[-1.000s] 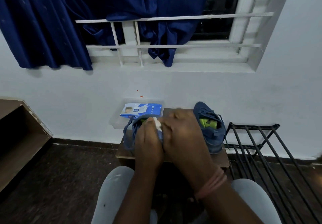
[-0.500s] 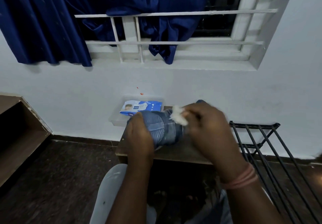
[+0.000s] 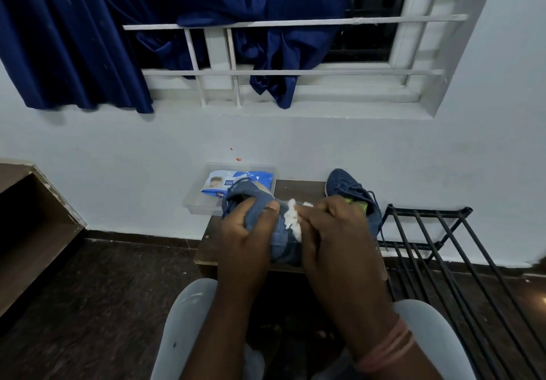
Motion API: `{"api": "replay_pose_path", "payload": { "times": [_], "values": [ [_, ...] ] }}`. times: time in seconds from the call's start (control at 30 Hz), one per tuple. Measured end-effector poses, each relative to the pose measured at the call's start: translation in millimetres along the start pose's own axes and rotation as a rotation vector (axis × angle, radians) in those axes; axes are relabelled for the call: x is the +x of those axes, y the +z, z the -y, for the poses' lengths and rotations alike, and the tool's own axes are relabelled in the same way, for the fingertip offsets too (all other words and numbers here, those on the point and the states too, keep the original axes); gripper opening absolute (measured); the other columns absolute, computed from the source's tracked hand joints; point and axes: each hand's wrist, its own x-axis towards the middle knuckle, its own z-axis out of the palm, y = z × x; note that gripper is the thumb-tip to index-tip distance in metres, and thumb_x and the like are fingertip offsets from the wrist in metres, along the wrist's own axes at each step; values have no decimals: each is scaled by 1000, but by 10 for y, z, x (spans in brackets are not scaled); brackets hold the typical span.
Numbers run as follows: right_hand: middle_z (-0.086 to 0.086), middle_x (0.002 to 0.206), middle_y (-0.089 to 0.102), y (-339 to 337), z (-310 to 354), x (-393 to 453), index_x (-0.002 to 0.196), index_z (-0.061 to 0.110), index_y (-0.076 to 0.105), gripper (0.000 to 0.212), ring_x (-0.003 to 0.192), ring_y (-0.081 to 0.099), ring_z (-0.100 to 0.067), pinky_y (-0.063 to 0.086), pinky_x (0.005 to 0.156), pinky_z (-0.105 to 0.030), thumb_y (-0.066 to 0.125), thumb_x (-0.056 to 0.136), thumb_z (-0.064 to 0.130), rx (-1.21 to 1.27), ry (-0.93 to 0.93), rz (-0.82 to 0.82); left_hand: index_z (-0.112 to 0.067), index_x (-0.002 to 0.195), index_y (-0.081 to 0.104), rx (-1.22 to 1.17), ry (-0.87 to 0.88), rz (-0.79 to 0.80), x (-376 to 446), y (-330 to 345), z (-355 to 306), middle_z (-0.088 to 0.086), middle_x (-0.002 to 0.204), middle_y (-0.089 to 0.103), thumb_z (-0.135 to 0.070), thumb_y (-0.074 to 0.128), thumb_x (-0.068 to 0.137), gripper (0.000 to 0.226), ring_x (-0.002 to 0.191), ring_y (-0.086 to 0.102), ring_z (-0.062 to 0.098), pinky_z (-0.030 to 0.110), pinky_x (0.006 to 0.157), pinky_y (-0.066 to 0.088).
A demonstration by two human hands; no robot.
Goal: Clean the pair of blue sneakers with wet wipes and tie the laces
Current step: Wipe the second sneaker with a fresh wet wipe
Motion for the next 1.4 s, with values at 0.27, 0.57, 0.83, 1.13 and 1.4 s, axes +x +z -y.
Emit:
{"api": "replay_pose_path", "payload": {
  "times": [0.27, 0.57, 0.83, 1.13, 1.4],
  "values": [
    [12, 80, 76, 75, -300, 721, 88, 22, 82, 12, 74, 69, -1, 57, 73, -26, 71, 91, 18, 386, 299, 506, -33, 72, 68, -108, 190, 258, -49, -198, 10, -11, 66, 63, -37, 60, 87, 18, 63, 60, 5, 19, 60, 46],
    [13, 77, 65, -220, -16, 95, 89, 25, 81, 13, 76, 59, -3, 42, 67, -15, 72, 90, 16, 378, 75, 243, -32, 75, 70, -62, 184, 240, -23, -211, 99, -7, 69, 67, -35, 62, 89, 16, 66, 64, 7, 20, 61, 49],
    [10, 82, 75, 103, -287, 484, 86, 19, 80, 18, 73, 67, -3, 49, 64, -19, 63, 91, 18, 269, 290, 420, -31, 66, 59, -10, 275, 258, -110, -147, 93, -8, 61, 59, -35, 61, 90, 24, 58, 56, 6, 20, 57, 45],
    [8, 60, 62, -366, -26, 236, 65, 21, 72, 30, 53, 57, -6, 39, 47, -14, 63, 93, 21, 215, 231, 500, -34, 64, 56, 24, 320, 188, -63, -180, 168, -13, 59, 54, -35, 59, 91, 27, 55, 51, 5, 20, 55, 41],
    [6, 64, 69, -146, -202, 444, 70, 13, 74, 22, 60, 62, -9, 42, 52, -18, 66, 89, 19, 230, 324, 463, -38, 63, 58, -120, 312, 211, -146, -102, 106, -18, 59, 53, -27, 61, 88, 28, 56, 50, 0, 17, 56, 43]
  ]
}}
